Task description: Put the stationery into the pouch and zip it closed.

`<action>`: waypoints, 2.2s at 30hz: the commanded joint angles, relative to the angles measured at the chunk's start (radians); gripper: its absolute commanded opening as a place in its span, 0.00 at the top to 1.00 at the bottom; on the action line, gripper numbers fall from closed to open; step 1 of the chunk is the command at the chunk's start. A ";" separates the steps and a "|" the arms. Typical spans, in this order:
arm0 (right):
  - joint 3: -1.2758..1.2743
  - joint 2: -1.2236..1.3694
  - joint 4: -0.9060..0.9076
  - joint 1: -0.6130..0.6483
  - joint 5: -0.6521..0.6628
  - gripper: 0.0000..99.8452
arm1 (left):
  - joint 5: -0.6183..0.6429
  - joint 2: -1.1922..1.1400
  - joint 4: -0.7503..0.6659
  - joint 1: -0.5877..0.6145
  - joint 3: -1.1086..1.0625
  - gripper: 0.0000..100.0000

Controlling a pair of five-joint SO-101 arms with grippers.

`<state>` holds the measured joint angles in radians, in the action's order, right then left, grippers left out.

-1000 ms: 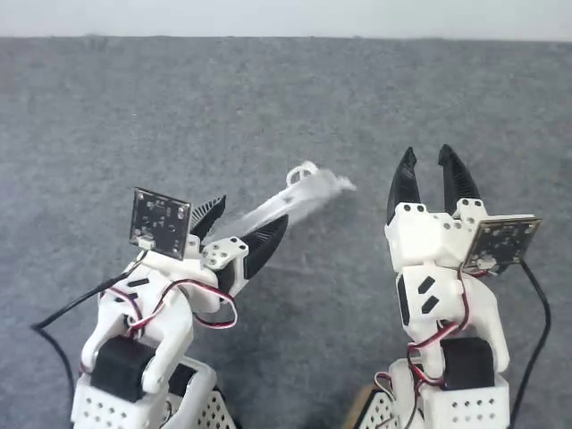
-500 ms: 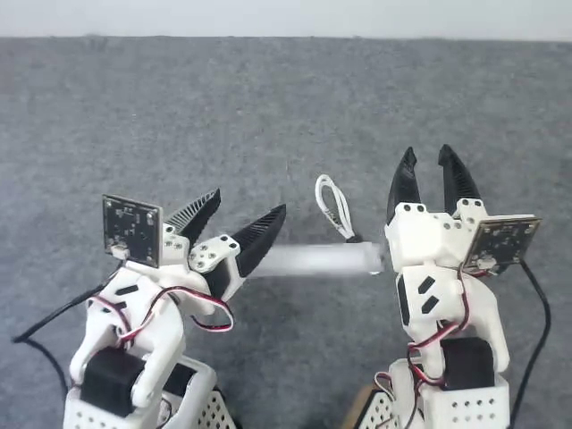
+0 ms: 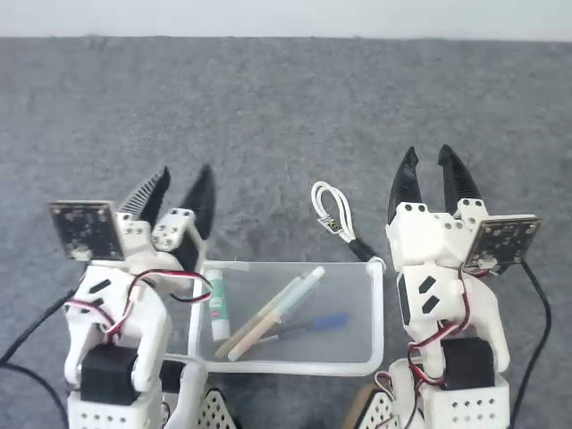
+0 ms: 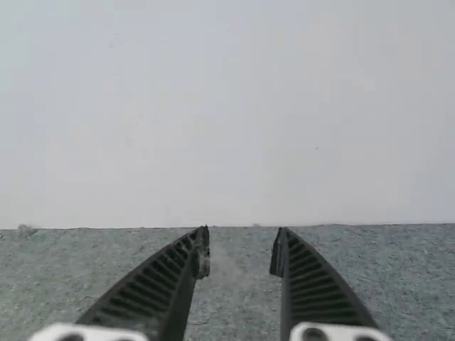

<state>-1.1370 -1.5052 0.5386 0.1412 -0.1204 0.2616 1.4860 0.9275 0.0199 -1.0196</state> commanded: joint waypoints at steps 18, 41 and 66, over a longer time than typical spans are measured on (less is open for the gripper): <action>0.041 -0.025 0.196 -0.087 0.141 0.99 | -0.204 0.012 -0.118 0.176 -0.111 0.99; -0.416 -0.025 0.237 -0.156 0.141 0.99 | -0.209 0.012 -0.118 0.255 -0.486 0.99; -0.554 -0.015 0.246 -0.153 0.149 0.99 | -0.203 0.012 -0.132 0.255 -0.673 0.99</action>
<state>-1.6724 -1.5113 0.7779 -0.0015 0.0054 0.0637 1.4799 0.7894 0.2731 -1.7070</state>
